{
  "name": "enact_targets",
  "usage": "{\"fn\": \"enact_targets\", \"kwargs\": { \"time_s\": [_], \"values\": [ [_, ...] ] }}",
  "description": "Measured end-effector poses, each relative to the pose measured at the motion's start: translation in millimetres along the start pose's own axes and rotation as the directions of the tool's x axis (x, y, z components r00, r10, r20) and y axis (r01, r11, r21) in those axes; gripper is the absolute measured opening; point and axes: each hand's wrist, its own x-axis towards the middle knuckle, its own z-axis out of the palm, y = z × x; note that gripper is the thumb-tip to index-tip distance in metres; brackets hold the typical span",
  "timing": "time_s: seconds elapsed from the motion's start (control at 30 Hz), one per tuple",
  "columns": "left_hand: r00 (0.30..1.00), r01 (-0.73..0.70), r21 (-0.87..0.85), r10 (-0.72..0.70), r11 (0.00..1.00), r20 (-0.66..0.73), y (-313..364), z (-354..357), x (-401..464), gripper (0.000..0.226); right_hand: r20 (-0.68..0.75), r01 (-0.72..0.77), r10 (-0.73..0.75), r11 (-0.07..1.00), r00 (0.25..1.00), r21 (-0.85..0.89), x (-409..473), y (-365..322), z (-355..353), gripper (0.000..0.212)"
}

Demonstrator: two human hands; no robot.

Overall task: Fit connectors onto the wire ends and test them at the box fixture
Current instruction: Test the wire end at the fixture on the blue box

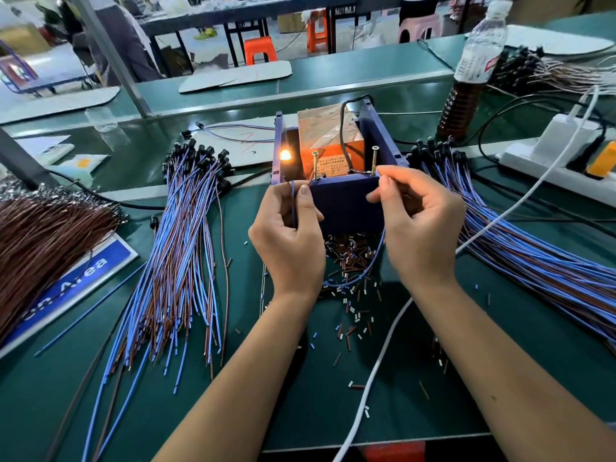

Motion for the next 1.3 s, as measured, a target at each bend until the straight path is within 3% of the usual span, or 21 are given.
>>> {"fn": "enact_targets", "kwargs": {
  "time_s": [0.63,0.83,0.93,1.03,1.1,1.13,1.17,1.2,1.27,1.3],
  "values": [
    [1.000,0.021,-0.002,-0.021,1.000,-0.003,0.3,-0.3,-0.6,0.015,-0.004,-0.013,0.013,1.000,1.000,-0.020,0.4,-2.7,0.6,0.019],
    [0.991,-0.048,-0.121,0.032,0.991,-0.132,14.2,1.8,-0.7,0.012,-0.030,-0.107,0.109,0.992,0.994,0.062,1.1,0.2,-8.8,0.018],
    [0.997,-0.070,-0.175,0.064,0.982,-0.040,33.4,18.7,-2.9,0.013,-0.055,-0.158,0.163,0.984,0.985,0.088,2.6,-0.2,-20.8,0.014],
    [0.969,0.147,-0.273,-0.083,0.951,0.232,56.8,55.2,-13.8,0.022,-0.113,-0.218,0.236,0.963,0.965,0.156,7.7,-2.5,-44.4,0.013],
    [0.857,0.404,-0.268,-0.260,0.875,0.445,69.7,83.2,-24.0,0.028,-0.196,-0.235,0.263,0.960,0.945,0.153,13.7,-0.9,-67.3,0.012],
    [0.755,0.536,-0.208,-0.354,0.819,0.552,75.8,98.5,-29.8,0.031,-0.261,-0.238,0.267,0.962,0.928,0.136,17.6,1.0,-82.8,0.013],
    [0.613,0.657,-0.110,-0.444,0.746,0.654,79.8,112.3,-35.3,0.033,-0.327,-0.244,0.274,0.961,0.905,0.129,21.2,3.4,-97.6,0.016],
    [0.427,0.759,0.011,-0.511,0.651,0.746,84.0,126.9,-42.5,0.035,-0.388,-0.255,0.288,0.957,0.875,0.135,24.7,6.2,-113.8,0.018],
    [0.052,0.858,0.233,-0.528,0.459,0.848,88.5,153.6,-56.8,0.042,-0.478,-0.282,0.343,0.939,0.809,0.195,30.6,10.6,-140.9,0.021],
    [-0.068,0.866,0.303,-0.507,0.398,0.859,90.3,166.7,-66.0,0.045,-0.514,-0.291,0.358,0.934,0.779,0.209,33.5,12.4,-154.4,0.021]
  ]
}}
